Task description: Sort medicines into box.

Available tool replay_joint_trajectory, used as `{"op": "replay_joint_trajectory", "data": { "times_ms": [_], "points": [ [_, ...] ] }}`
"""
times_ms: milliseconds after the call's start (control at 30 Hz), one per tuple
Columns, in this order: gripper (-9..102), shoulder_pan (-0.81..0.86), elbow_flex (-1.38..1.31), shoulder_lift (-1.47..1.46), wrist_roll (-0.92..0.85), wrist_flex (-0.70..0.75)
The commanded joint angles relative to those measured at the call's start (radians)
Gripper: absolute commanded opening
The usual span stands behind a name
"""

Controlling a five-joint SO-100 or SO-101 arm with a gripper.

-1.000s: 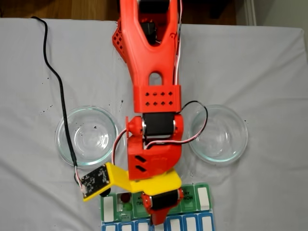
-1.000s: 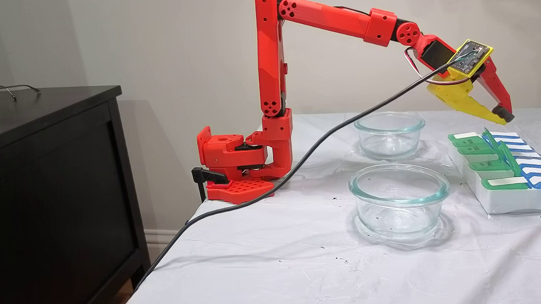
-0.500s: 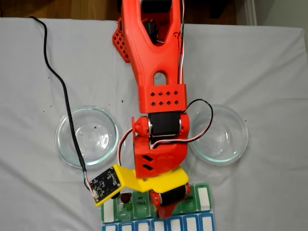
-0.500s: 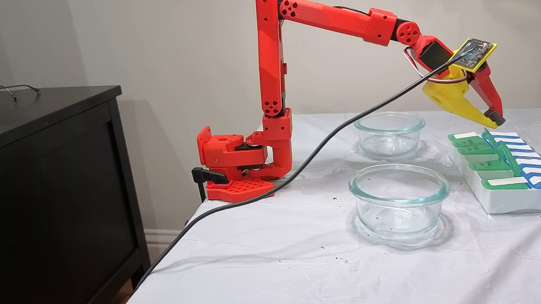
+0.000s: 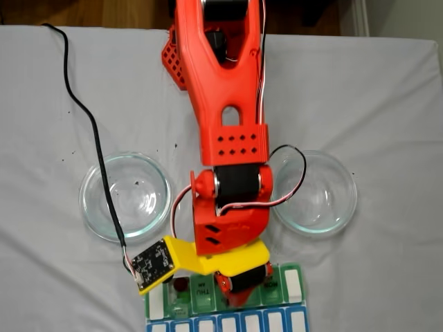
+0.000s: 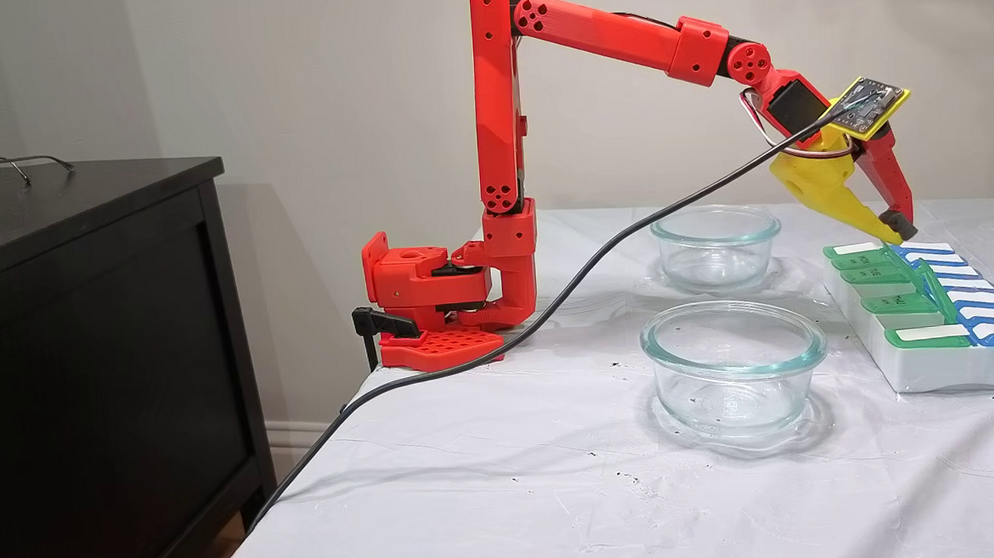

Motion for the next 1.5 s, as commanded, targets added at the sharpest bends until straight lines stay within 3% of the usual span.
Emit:
{"op": "replay_joint_trajectory", "data": {
  "times_ms": [0, 300, 900, 1100, 1333, 1467],
  "points": [
    [0, 0.005, -0.127, -0.008, 0.002, 0.060],
    [0, 0.017, -0.252, -0.110, -0.011, 0.229],
    [0, -0.028, -0.285, -0.282, 0.011, 0.423],
    [0, 0.002, -0.279, -0.170, 0.002, 0.339],
    [0, 0.081, -0.169, 0.034, 0.000, 0.081],
    [0, 0.112, -0.123, 0.124, -0.002, 0.021]
  ]
}}
